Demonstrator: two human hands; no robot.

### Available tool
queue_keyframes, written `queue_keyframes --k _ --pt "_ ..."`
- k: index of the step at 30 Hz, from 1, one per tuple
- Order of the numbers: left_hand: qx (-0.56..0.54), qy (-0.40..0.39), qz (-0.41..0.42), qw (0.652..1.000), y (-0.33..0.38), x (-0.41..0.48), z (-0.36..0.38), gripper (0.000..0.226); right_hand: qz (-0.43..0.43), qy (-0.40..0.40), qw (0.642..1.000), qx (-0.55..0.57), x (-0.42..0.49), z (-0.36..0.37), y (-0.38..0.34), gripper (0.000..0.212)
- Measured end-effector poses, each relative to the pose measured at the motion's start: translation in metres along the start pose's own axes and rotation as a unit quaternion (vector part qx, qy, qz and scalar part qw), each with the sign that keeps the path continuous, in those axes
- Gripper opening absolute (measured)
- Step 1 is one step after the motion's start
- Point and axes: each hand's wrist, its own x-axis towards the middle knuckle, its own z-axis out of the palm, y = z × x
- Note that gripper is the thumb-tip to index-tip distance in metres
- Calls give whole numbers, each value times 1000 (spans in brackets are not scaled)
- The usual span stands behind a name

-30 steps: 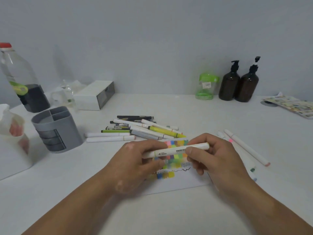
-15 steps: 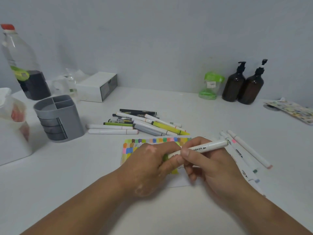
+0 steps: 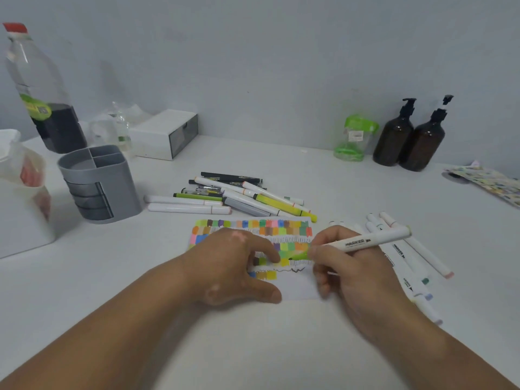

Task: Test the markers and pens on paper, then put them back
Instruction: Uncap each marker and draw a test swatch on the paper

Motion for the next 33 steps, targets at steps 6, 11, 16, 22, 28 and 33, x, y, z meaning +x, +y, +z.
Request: queue_keyframes --k 6,11,16,22,28,33 --pt "5 -10 -15 1000 -2 0 -2 62 -20 -55 991 -117 -6 3 0 13" --pt "7 -15 -16 1000 -1 0 -2 61 -12 -43 981 -189 -6 4 3 13" --pt "11 -17 -21 1000 0 1 -1 62 -9 -50 978 -200 -4 5 4 10" --pt "10 -15 -21 1000 0 2 -1 61 -4 -63 976 -208 -4 5 2 9" --pt "16 -20 -22 999 0 1 -1 62 -2 -59 976 -208 -3 4 2 12" --pt "15 -22 -25 999 1 2 -2 62 -4 -54 977 -208 -3 4 2 7"
